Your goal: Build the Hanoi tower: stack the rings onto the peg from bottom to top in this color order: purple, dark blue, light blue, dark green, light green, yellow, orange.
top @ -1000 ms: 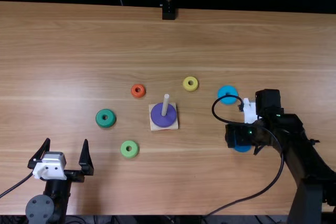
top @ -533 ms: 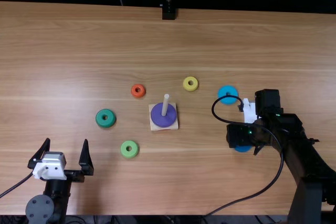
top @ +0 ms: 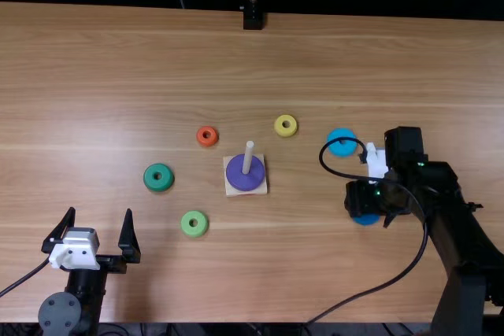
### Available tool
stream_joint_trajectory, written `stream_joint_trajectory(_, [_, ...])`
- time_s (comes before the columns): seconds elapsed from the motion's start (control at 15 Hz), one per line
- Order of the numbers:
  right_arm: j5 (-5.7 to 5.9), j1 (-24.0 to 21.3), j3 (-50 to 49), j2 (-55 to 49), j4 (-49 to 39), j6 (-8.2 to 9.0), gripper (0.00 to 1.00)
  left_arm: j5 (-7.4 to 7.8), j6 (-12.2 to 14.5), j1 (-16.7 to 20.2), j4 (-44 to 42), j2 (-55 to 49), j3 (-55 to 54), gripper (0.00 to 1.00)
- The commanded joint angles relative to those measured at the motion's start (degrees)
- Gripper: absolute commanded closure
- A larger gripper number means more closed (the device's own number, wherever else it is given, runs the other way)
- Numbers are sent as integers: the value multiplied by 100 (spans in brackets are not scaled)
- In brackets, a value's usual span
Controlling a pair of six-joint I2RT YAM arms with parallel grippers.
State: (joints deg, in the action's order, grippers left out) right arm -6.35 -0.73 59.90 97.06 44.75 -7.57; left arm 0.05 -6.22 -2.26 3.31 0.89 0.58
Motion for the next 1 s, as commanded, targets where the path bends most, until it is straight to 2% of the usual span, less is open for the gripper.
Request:
stream_joint_trajectory(0.0, [-30,91,567,59,245,-23,100,-69,31,-29,154,-89,-58,0])
stream_joint_trajectory(0.47, [-30,1145,2949,68,2429,19,100,-69,31,-29,154,-89,-58,0])
stream_joint_trajectory(0.67, [-30,1611,4038,85,2945,-2,100,-69,31,-29,154,-89,-58,0])
stream_joint_trajectory(0.93, [-30,2121,5093,639,2977,61,100,-69,31,-29,154,-89,-58,0])
